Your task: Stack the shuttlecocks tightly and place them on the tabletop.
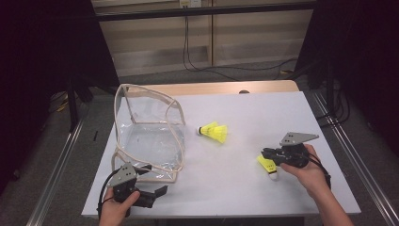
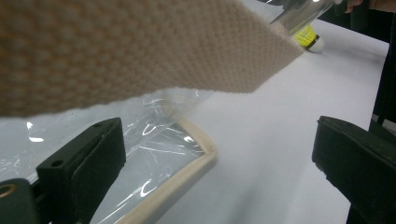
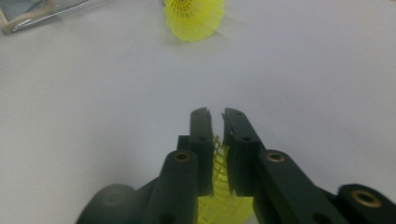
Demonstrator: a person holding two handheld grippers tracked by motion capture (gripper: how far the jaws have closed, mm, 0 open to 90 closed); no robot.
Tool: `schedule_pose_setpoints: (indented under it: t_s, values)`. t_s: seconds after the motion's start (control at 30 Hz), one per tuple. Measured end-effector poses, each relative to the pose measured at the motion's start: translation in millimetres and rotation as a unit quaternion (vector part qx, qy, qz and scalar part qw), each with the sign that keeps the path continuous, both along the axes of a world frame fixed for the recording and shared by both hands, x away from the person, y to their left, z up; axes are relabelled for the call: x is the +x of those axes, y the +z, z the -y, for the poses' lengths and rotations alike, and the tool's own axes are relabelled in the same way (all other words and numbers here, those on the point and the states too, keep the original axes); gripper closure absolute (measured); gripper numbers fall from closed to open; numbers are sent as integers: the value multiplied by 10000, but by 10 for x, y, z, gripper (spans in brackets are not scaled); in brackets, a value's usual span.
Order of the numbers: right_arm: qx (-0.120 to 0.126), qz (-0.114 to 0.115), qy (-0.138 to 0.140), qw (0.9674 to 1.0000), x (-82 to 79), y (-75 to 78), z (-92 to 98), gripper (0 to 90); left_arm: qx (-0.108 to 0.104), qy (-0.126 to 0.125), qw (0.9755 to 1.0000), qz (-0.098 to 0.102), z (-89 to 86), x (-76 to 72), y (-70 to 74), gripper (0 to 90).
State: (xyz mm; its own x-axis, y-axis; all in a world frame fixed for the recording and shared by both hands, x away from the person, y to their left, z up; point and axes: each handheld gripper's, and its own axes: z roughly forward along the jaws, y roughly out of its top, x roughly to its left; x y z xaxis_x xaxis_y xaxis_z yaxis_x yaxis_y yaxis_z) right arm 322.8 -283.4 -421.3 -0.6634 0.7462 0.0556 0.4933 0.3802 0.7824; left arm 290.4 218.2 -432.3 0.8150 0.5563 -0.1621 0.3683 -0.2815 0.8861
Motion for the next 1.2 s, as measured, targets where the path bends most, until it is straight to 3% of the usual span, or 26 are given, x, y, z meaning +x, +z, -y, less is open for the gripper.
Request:
schedule_pose_setpoints:
  t_s: [0.17,0.53,0.73,1.03,1.2]
  values:
    - [191,8,-51,9998,51,30,-48,889,14,-5,10000,-9,0,-1,-2,28]
    - [649,484,-371,9960,303,38,-306,884,16,-20,10000,-28,-1,8,-10,28]
    - [468,315,-325,9979,290,-26,-299,838,12,-18,10000,-26,-1,9,-11,28]
    - [448,175,-412,9980,143,-15,-148,710,29,-1,10000,-28,3,8,-3,28]
    - [331,157,-250,9990,103,26,-124,634,34,-3,10000,-26,2,9,-3,28]
